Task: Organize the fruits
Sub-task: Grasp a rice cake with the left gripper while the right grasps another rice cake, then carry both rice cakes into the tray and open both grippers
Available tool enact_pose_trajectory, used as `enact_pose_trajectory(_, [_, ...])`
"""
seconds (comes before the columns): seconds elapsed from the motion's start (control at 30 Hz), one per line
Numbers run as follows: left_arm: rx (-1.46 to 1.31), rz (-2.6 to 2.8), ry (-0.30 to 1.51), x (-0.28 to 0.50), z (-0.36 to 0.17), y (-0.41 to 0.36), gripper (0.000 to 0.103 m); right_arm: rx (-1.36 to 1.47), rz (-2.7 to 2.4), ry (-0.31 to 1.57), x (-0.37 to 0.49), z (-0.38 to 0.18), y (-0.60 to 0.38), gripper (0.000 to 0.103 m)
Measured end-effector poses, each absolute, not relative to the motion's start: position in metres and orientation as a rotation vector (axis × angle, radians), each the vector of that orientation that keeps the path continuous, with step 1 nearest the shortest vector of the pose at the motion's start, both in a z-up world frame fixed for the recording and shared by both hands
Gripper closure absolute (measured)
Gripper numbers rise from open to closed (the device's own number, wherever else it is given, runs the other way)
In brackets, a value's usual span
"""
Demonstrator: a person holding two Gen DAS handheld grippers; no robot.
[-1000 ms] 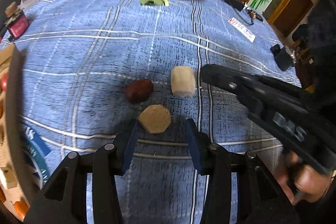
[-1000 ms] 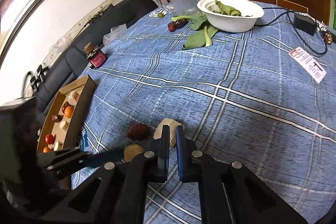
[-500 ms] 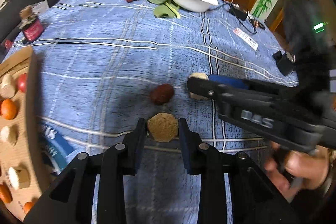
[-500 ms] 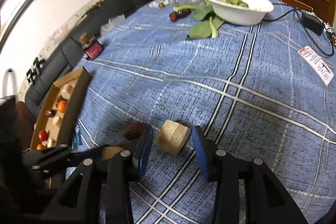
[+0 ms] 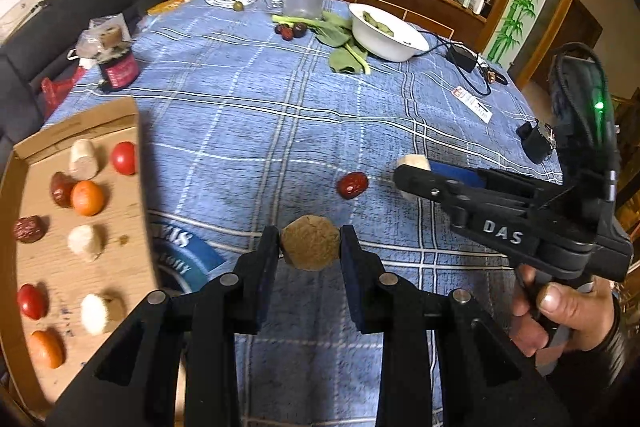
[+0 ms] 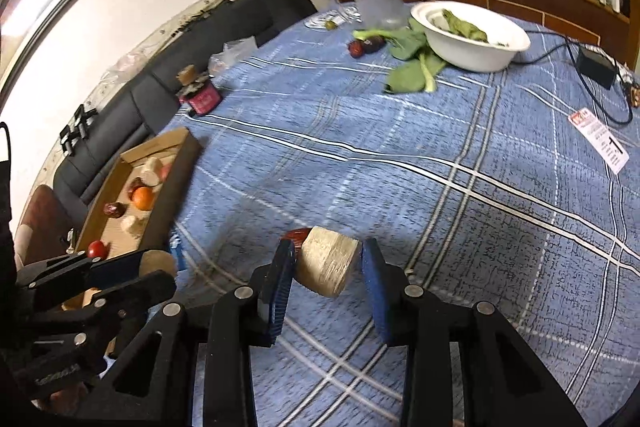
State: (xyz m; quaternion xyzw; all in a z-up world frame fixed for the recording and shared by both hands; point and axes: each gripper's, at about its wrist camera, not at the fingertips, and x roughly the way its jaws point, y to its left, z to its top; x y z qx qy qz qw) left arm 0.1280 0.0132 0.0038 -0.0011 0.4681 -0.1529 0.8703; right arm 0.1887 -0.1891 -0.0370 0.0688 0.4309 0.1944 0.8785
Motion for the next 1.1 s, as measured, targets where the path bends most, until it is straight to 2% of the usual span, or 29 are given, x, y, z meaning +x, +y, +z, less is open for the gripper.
enact_pose_trajectory(0.47, [0.004,-0.22,0.913,0.094,0.024,0.058,0.075,0.077,0.499,0.844,0.149,-0.005,-0.145,0.068])
enact_pose_trajectory(1.1, [-0.059,-0.117,0.911,0.056,0.016,0.129,0.075,0.011,0.615,0.861,0.113,-0.011,-0.076,0.068])
